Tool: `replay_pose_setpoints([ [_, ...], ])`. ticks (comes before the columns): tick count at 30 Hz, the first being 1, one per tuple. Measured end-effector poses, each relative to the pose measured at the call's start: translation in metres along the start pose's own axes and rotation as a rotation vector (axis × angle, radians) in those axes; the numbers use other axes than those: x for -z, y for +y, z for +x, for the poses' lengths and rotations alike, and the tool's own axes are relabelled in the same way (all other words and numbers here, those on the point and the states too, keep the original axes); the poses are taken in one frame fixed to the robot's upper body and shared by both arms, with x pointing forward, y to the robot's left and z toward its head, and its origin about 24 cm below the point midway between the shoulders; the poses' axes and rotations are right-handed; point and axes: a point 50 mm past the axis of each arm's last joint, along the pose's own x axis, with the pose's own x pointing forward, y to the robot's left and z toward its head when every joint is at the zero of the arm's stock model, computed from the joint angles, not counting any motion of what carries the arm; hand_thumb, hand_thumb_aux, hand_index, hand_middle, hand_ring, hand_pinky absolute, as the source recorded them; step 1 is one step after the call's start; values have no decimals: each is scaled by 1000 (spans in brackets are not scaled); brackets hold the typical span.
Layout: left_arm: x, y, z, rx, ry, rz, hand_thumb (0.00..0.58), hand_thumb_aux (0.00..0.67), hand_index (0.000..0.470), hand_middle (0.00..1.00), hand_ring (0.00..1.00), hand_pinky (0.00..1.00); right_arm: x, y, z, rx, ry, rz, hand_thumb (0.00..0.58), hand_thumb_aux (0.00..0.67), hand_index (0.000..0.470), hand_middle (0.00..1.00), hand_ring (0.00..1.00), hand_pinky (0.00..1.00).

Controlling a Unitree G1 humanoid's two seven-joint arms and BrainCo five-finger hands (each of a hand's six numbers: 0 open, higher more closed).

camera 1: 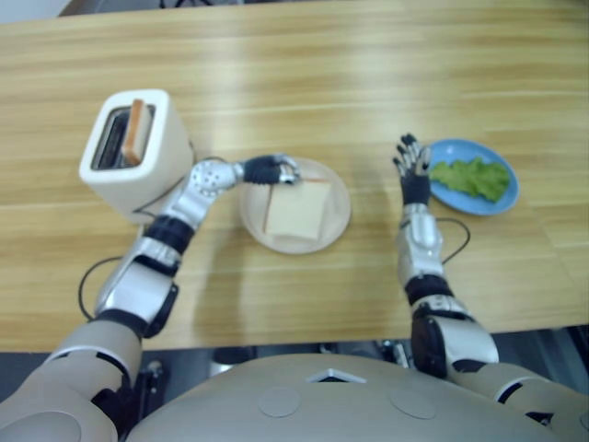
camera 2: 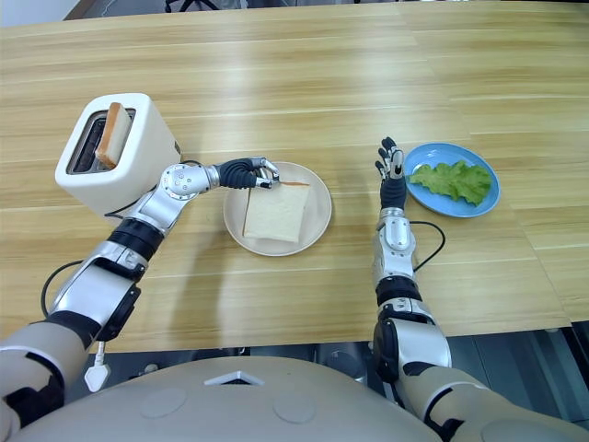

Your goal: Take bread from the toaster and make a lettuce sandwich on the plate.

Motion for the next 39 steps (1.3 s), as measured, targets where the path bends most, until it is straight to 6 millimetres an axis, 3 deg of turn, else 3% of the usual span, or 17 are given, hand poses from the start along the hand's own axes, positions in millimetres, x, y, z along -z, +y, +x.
replay_pose_setpoints([
  [12,4,8,11,-97,30,81,580,662,455,1000,1000,1000,2,-2,-3,0,13,-4,0,0,0,0,0,0],
  [13,4,9,10,-111,32,88,563,554,381,1000,1000,1000,3,-2,-3,0,15,-4,0,0,0,0,0,0],
  [14,4,10,10,-127,35,103,493,410,281,1000,1000,1000,3,-2,-4,0,16,-4,0,0,0,0,0,0],
  [15,4,12,10,-149,38,122,265,176,121,686,686,686,3,-1,-4,-1,17,-4,0,0,0,0,0,0],
  [16,3,15,10,-172,39,142,0,0,0,204,204,204,4,-1,-4,-1,18,-3,0,0,0,0,0,0],
  [17,3,18,9,-189,44,171,0,0,0,204,204,204,4,-1,-5,-1,19,-3,0,0,0,0,0,0],
  [18,3,20,7,-202,51,208,0,0,0,0,0,0,5,-1,-6,-2,21,-2,0,0,0,0,0,0],
  [23,8,21,4,-210,108,392,0,0,0,0,0,0,5,-1,-7,-4,23,-3,0,0,0,0,0,0],
  [27,14,20,-3,-168,174,644,0,0,0,0,0,0,3,0,-7,-7,11,-3,0,0,0,0,0,0],
  [32,10,25,-12,-184,184,828,0,0,0,0,0,0,3,1,-7,-14,12,-4,0,0,0,0,0,0],
  [36,-5,30,-24,-255,143,911,0,0,0,0,0,0,-3,4,-7,-35,-17,-19,0,0,0,0,0,0],
  [39,-24,30,-39,-389,38,810,0,0,0,0,0,0,-22,6,-7,-81,-110,-70,0,0,0,0,0,0],
])
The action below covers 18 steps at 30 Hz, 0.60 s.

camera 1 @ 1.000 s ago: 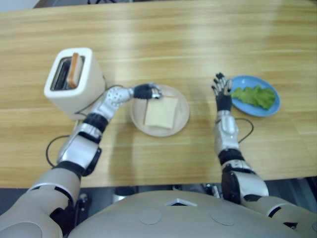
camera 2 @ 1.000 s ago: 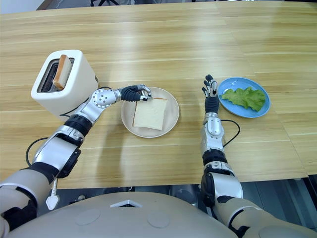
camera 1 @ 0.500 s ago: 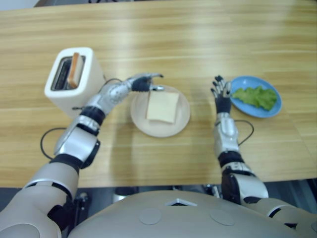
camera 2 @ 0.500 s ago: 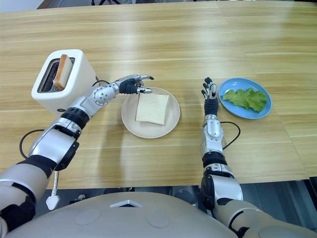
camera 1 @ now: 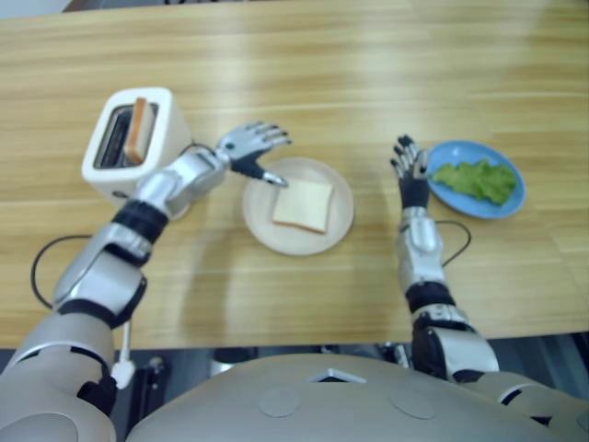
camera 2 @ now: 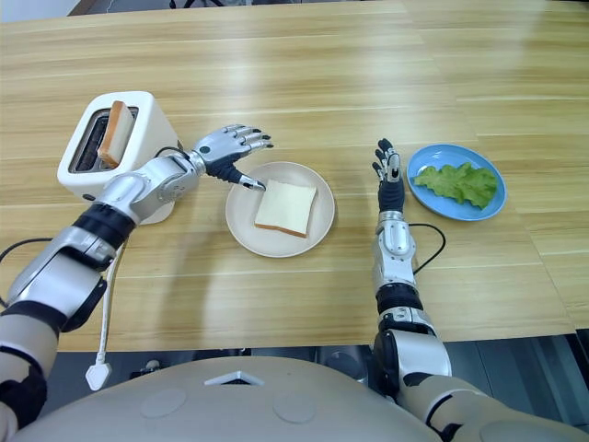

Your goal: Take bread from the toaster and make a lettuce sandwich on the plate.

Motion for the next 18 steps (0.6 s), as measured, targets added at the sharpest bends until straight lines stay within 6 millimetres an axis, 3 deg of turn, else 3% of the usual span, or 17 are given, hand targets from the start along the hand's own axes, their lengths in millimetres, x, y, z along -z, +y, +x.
replay_pose_setpoints([
  [3,-15,8,-19,-161,-29,-237,0,0,0,0,0,0,-33,-2,4,-58,-144,-93,0,0,0,0,0,0],
  [6,-26,10,-39,-347,-8,-618,0,0,0,0,0,0,-79,-18,12,-109,-300,-319,0,0,0,0,0,0],
  [7,-24,9,-45,-405,23,-752,0,0,0,0,0,0,-96,-27,15,-115,-351,-431,0,0,0,0,0,0],
  [9,-15,8,-55,-493,80,-908,0,0,0,0,0,0,-112,-40,21,-121,-380,-592,0,0,0,0,0,0],
  [14,-8,-13,-75,-644,233,-1170,0,0,0,0,0,0,-135,-114,48,-25,-234,-1170,0,0,0,0,0,0],
  [18,-22,-19,-70,-658,219,-1228,0,0,0,0,0,0,-119,-151,68,-31,-22,-1512,0,0,0,0,0,0],
])
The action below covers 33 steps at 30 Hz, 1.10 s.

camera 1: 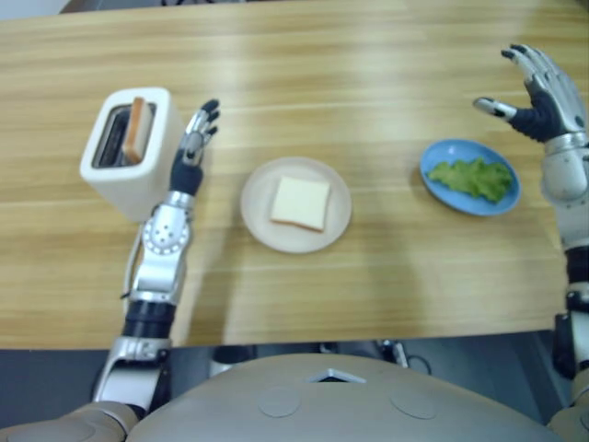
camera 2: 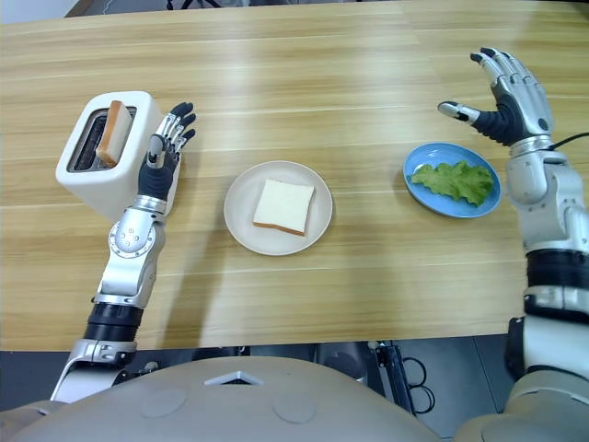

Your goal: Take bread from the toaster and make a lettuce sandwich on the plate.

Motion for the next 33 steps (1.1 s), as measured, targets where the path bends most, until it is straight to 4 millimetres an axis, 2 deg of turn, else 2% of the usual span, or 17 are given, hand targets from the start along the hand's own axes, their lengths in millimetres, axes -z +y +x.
replay_pose_setpoints([
  [3,0,-7,-3,13,-2,-19,0,0,0,0,0,0,21,19,0,-115,97,-136,0,0,0,0,0,0],
  [7,-5,-11,-3,42,-39,9,0,0,0,0,0,0,32,40,-6,-259,146,-283,0,0,0,0,0,0],
  [13,-9,-14,-6,62,-58,67,0,0,0,0,0,0,21,70,-13,-380,117,-328,0,0,0,0,0,0],
  [24,-9,-18,-9,86,-51,113,0,0,0,0,0,0,5,109,-30,-535,95,-288,0,0,0,0,0,0],
  [33,-8,-18,-12,85,-35,108,0,0,0,0,0,0,11,115,-38,-585,156,-286,0,0,0,0,0,0],
])
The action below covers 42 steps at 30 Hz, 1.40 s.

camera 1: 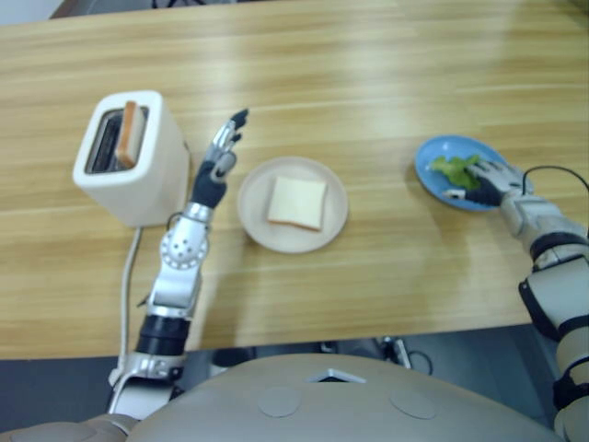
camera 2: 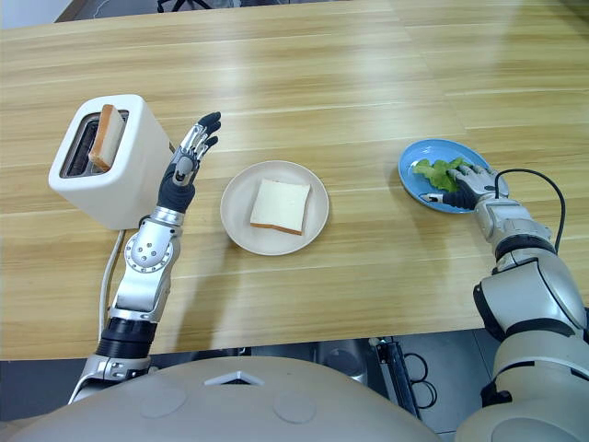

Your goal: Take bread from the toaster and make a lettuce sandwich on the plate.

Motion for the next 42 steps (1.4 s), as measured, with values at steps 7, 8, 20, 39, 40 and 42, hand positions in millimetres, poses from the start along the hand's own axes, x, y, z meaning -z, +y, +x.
replay_pose_setpoints([
  [7,1,0,-2,5,11,-1,0,0,0,0,0,0,1,2,0,-21,12,9,0,0,0,0,0,0],
  [8,2,-1,-2,7,13,-1,0,0,0,0,0,0,1,3,-1,-25,13,12,0,0,0,0,0,0],
  [20,3,-1,-5,15,25,0,0,0,0,0,0,0,-8,-2,3,2,-14,26,580,670,460,953,953,953],
  [39,4,-2,-7,23,32,3,0,0,0,0,0,0,-10,-3,2,32,-34,26,580,670,460,1000,1000,1000],
  [40,4,-2,-7,23,33,3,0,0,0,0,0,0,-10,-3,2,39,-36,28,580,670,460,1000,1000,1000],
  [42,5,-2,-8,23,37,3,0,0,0,0,0,0,-8,-6,2,62,-45,30,580,670,460,1000,1000,1000],
])
